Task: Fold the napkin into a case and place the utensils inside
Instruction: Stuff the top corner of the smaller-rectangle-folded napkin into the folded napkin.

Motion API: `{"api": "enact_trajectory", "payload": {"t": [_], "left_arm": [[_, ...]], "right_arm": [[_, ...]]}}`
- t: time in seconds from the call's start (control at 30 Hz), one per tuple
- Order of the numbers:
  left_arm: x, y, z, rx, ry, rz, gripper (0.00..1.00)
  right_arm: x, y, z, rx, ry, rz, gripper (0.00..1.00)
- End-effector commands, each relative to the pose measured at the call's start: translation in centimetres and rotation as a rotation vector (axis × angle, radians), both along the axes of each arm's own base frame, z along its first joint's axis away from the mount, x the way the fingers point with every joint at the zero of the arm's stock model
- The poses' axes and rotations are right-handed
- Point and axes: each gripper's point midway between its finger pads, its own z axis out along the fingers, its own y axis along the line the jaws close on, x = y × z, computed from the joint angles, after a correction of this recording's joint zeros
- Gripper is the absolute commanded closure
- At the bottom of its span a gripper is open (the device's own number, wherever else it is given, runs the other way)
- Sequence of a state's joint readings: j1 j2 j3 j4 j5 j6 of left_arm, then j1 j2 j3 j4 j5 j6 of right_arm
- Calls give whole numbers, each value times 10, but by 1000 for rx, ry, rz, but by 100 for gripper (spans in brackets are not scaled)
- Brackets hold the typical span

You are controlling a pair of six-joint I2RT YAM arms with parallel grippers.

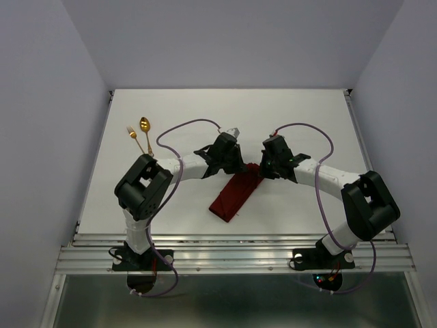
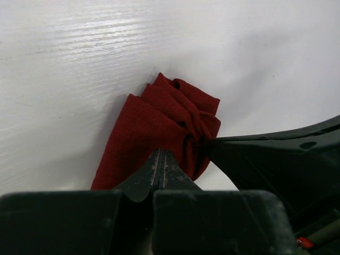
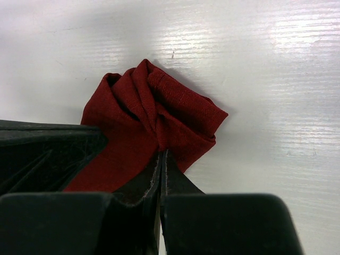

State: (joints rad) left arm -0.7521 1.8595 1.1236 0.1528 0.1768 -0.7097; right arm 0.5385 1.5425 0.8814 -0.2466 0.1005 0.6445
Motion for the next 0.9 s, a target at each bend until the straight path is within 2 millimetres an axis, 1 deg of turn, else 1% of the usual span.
{"api": "enact_trajectory", "payload": {"t": [0.0,0.13,0.23,0.27,0.33,0.4,0.53,0.63,0.77,0.87], "left_arm": [[10,10,16,-5,-63,30,100],[12,7,8,0,-54,24,100],[15,-3,4,-14,-43,8,100],[15,-9,1,-18,-35,-6,100],[13,-20,2,-25,-38,-35,100],[10,-26,-6,-20,-21,-48,100],[4,-35,-11,-28,-5,-71,100],[2,-36,-4,-37,-14,-72,100],[4,-29,17,-50,-60,-45,100],[4,-30,24,-59,-72,-52,100]], "right_arm": [[8,8,18,33,-57,5,99],[8,8,17,31,-56,6,99],[8,9,17,33,-55,6,99],[9,9,17,34,-55,4,99],[9,9,16,31,-53,5,99],[9,9,17,32,-54,6,99],[9,9,17,31,-54,5,99],[10,9,15,29,-50,5,99],[10,9,14,27,-48,4,99],[11,10,13,27,-45,3,99]]}}
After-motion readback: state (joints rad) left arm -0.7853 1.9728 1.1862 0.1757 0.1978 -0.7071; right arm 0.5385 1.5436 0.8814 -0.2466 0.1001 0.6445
